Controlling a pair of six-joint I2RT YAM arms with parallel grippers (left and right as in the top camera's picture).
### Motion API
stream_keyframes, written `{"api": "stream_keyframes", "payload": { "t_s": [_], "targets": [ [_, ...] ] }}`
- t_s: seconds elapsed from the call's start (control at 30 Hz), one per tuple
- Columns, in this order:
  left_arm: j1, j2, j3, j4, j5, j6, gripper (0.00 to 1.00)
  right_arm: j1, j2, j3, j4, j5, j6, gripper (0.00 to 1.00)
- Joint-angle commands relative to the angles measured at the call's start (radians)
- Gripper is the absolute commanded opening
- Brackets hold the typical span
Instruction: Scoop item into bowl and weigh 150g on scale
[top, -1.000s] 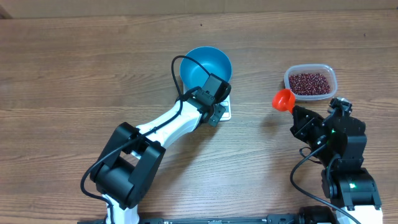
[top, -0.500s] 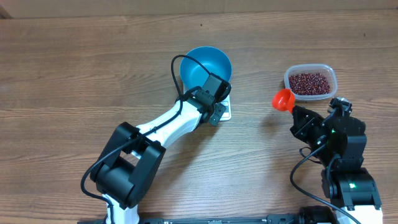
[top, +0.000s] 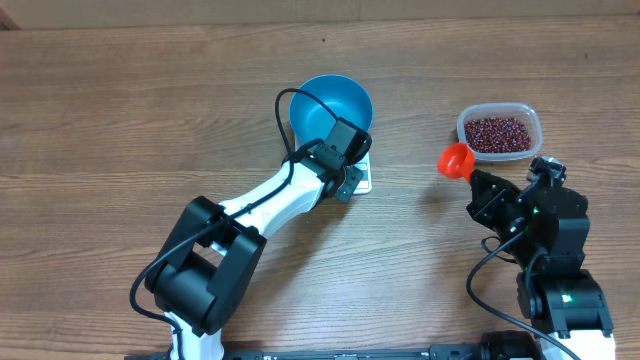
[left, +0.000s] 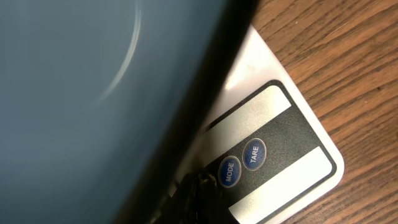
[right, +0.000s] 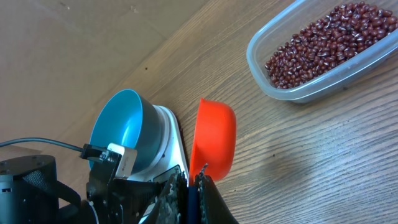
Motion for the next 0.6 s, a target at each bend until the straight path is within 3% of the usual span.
{"api": "stream_keyframes", "payload": {
  "t_s": [0.0, 0.57],
  "targets": [
    [0.0, 0.026, -0.016, 0.003, 0.011, 0.015, 0.04, -0.003, -0.003, 0.037, 0.009, 0.013, -0.002, 0.04],
    [0.0, 0.084, -0.016, -0.006, 0.009, 0.015, 0.04, -0.003, -0.003, 0.037, 0.009, 0.014, -0.002, 0.04]
  ]
}}
